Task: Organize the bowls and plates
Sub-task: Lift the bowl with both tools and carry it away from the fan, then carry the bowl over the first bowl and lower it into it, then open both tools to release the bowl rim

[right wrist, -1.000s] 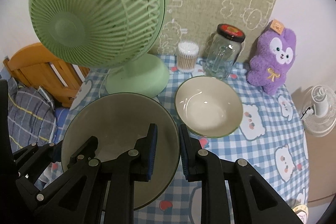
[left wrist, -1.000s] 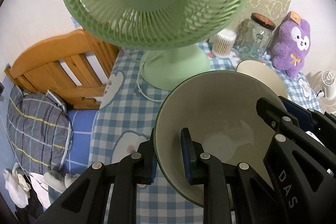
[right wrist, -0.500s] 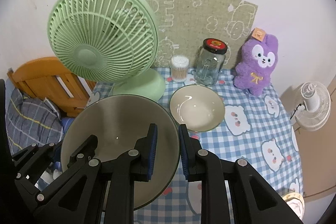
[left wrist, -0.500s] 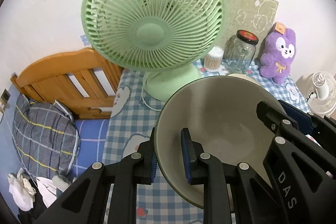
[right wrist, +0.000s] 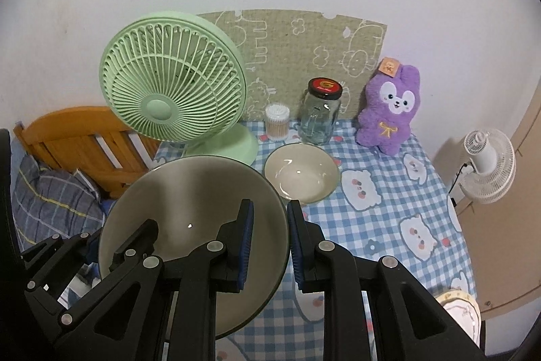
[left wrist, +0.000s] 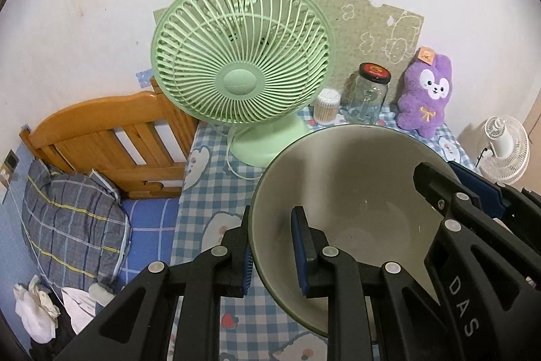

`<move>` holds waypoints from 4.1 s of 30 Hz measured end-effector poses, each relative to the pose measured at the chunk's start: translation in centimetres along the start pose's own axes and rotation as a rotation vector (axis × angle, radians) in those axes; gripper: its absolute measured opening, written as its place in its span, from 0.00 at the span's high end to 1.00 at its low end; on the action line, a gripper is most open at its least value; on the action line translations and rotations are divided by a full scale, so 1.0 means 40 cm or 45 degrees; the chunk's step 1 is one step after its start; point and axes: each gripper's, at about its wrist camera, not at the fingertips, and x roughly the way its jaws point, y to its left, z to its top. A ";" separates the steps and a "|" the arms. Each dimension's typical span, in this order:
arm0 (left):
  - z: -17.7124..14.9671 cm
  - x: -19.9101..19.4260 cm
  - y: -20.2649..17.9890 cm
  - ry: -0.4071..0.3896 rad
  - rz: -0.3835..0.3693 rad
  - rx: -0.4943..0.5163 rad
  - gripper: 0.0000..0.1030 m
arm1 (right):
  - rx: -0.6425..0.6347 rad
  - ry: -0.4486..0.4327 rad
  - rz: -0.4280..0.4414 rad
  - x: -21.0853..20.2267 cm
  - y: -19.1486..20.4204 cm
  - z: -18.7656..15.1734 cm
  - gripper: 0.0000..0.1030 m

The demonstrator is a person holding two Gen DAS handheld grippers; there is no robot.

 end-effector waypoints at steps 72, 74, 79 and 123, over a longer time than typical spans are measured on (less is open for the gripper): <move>-0.433 -0.091 -0.367 0.237 0.002 -0.106 0.83 | -0.074 0.259 0.024 -0.081 -0.369 -0.453 0.77; -0.443 -0.082 -0.366 0.255 0.005 -0.115 0.83 | -0.082 0.274 0.028 -0.073 -0.367 -0.462 0.77; -0.461 -0.064 -0.363 0.283 0.014 -0.144 0.83 | -0.112 0.292 0.040 -0.054 -0.355 -0.476 0.77; -0.472 -0.073 -0.363 0.266 -0.035 -0.200 0.56 | -0.029 0.331 0.139 -0.033 -0.362 -0.493 0.28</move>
